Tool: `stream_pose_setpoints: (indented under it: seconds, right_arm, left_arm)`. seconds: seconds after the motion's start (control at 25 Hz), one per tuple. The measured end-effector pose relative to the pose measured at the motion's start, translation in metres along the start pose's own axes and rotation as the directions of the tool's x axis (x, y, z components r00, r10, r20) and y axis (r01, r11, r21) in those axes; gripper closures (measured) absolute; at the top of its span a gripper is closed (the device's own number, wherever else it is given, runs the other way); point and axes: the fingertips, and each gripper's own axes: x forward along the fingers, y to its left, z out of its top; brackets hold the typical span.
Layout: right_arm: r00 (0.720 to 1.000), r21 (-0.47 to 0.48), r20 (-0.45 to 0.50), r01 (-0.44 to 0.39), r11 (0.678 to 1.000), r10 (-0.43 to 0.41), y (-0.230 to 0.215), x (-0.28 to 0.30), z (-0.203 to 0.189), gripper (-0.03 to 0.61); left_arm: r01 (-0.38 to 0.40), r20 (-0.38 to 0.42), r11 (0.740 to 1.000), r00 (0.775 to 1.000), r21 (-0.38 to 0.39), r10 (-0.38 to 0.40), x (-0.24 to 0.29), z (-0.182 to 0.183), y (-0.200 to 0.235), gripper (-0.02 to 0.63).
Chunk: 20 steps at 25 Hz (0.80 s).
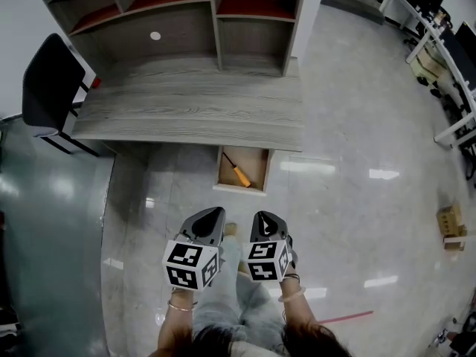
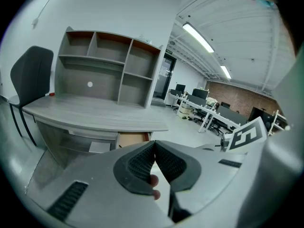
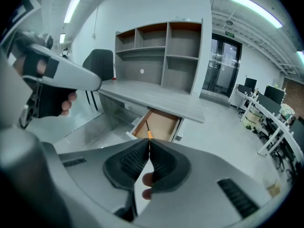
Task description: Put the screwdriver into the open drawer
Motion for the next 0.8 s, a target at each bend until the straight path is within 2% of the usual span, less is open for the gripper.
stream_pose_setpoints:
  seconds: [0.4,0.8]
  right_arm:
    - [0.996,0.037,0.069,0.046,0.998,-0.048,-0.01,-0.059,0.014,0.551]
    - [0.988,0.035,0.138,0.058,0.998,-0.063,-0.011,-0.112,0.025,0.551]
  left_arm:
    - [0.009,0.032,0.999,0.999,0.05,-0.01,-0.034,0.018,-0.029,0.597]
    - [0.019,0.052,0.994,0.998,0.104,-0.024,-0.076,0.021,-0.063,0.597]
